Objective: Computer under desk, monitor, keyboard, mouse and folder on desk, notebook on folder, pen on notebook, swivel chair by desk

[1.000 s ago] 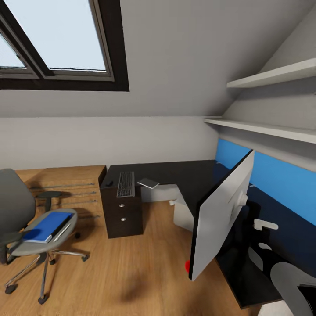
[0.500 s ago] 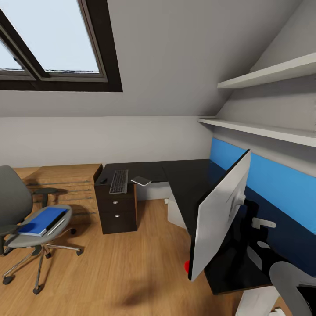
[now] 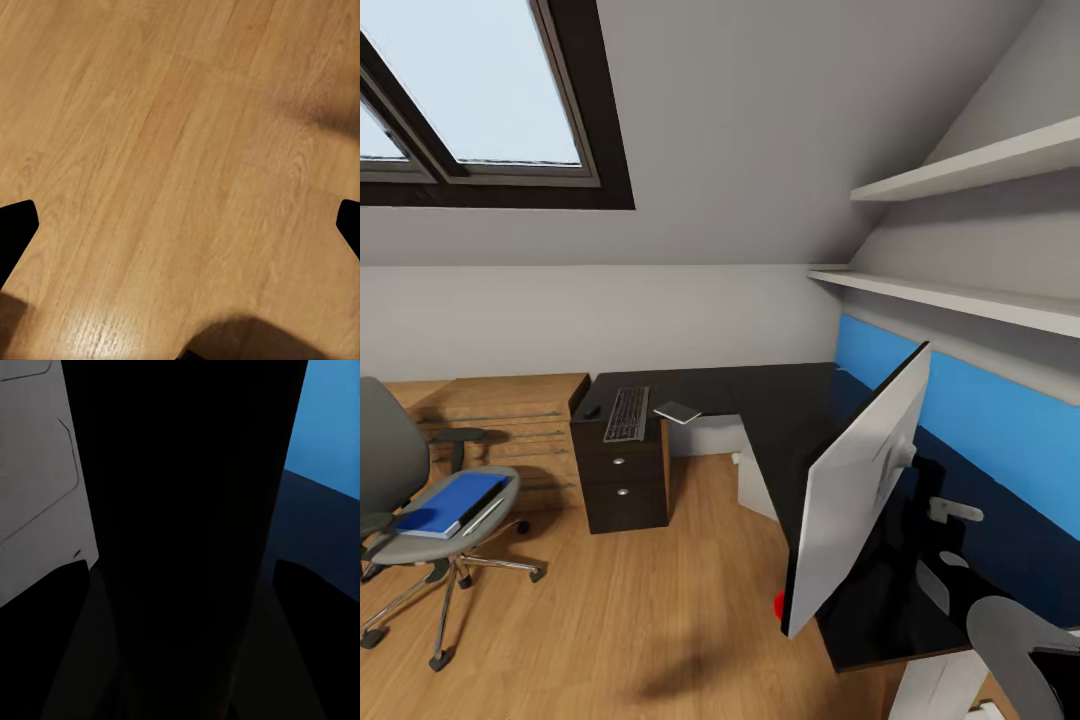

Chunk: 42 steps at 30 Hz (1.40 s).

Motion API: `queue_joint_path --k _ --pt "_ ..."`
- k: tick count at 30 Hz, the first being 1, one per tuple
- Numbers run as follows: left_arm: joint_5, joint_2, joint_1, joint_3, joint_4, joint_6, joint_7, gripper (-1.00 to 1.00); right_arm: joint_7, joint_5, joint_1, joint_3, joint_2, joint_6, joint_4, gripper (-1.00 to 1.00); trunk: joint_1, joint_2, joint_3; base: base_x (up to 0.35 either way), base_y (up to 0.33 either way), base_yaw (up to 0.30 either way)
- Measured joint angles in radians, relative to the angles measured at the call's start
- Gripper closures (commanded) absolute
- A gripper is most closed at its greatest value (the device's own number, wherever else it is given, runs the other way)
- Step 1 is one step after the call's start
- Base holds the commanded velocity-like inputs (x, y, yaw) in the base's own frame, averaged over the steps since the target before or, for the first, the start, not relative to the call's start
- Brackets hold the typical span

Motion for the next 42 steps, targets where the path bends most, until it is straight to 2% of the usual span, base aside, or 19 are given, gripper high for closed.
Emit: queue_joint_path --k 25,36,40,42 --pt "0.0 0.0 0.0 0.0 0.0 0.0 0.0 -1.0 -0.005 0.003 0.0 0.003 0.009 0.002 -0.004 1.0 0.0 0.0 0.0 0.0 0.0 0.003" --pt "0.0 0.001 0.0 0.0 0.0 0.001 0.0 -1.0 -0.006 0.003 0.0 -0.011 -0.017 -0.008 0.01 1.0 0.0 0.0 0.0 0.0 -0.017 0.173" --pt "0.001 0.001 0.0 -0.001 0.0 0.002 0.0 -1.0 -0.005 0.003 0.0 -0.006 -0.007 -0.005 0.006 1.0 0.0 0.0 0.0 0.0 -0.226 0.151" --pt "0.001 0.001 0.0 -0.001 0.0 0.003 0.0 -1.0 -0.006 0.003 0.0 0.003 0.011 0.003 -0.005 1.0 0.0 0.0 0.0 0.0 -0.269 0.026"
